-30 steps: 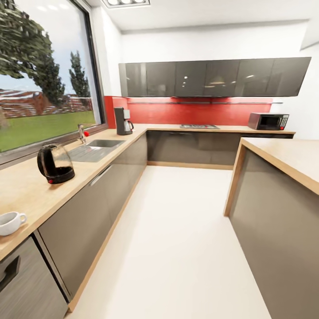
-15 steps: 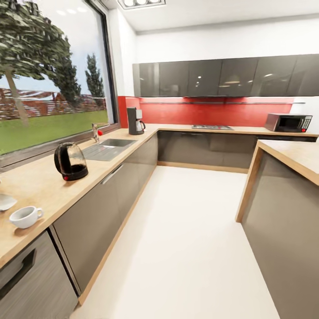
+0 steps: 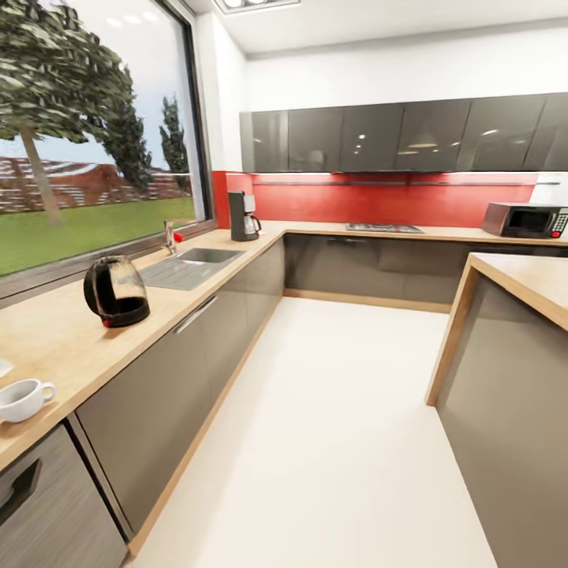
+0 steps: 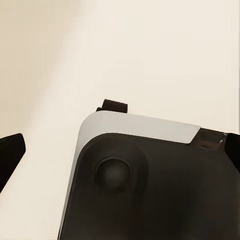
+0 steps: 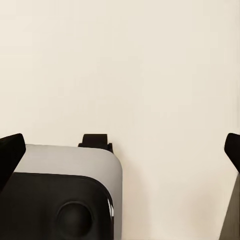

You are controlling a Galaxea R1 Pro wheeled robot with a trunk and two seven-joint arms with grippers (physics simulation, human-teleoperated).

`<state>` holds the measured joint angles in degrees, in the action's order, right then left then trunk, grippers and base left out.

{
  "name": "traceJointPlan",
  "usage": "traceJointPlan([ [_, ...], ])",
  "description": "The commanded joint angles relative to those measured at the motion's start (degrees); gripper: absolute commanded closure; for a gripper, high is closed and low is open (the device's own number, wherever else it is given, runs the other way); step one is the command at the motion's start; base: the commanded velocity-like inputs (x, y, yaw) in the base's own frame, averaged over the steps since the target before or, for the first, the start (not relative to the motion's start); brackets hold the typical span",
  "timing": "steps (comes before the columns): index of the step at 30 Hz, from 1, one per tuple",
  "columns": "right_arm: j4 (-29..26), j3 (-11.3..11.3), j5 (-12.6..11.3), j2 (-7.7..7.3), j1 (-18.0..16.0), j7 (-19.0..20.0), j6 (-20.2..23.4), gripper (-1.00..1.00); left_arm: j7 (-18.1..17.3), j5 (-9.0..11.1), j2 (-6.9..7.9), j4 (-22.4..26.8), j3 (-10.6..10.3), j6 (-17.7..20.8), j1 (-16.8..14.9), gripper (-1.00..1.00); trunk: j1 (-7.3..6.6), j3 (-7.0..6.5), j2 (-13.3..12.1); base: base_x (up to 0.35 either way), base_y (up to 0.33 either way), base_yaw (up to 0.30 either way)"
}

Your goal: Set up a coffee station on the kitchen countertop: keep the coffee maker on the countertop, move the bottle of coffee from the kitchen shelf to the counter next to the coffee maker, place a paper coffee filter on top of the coffee maker, put the saucer next to the coffee maker with the coffee cup on the saucer, and place the electric kettle next to the coffee maker.

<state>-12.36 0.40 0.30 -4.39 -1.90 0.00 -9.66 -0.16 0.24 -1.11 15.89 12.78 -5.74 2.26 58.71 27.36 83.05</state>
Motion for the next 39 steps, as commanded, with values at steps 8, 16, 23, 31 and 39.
traceJointPlan([
  [8, 0.05, 0.04, 0.01, 0.0, -0.03, 0.0, -0.18, -1.0, -0.02, 0.02, -0.05, 0.1, 0.22, -0.06, 0.03, -1.0, 0.01, 0.16, 0.03, 0.041, -0.03, 0.187],
  [16, 0.05, 0.04, 0.03, 0.02, -0.03, 0.0, -0.18, -1.0, -0.01, 0.02, -0.05, 0.1, 0.22, -0.06, 0.03, -1.0, 0.01, 0.32, 0.03, 0.007, -0.005, 0.238],
  [23, 0.05, -0.01, 0.04, -0.02, -0.03, 0.0, -0.18, -1.0, -0.02, 0.02, -0.04, 0.1, 0.16, -0.06, 0.03, -1.0, 0.01, 0.47, 0.03, 0.013, -0.008, 0.244],
  [31, 0.14, -0.05, 0.04, -0.41, -0.03, 0.13, -0.18, -1.0, 0.02, 0.02, -0.03, 0.1, 0.14, -0.05, 0.03, -1.0, 0.01, 0.51, 0.03, 0.199, -0.158, 0.064],
  [39, 0.14, -0.05, -0.03, -0.47, -0.03, 0.17, -0.18, -1.0, -0.01, 0.02, -0.05, 0.1, 0.14, -0.06, 0.03, -1.0, 0.01, 0.52, 0.03, 0.241, -0.195, 0.002],
])
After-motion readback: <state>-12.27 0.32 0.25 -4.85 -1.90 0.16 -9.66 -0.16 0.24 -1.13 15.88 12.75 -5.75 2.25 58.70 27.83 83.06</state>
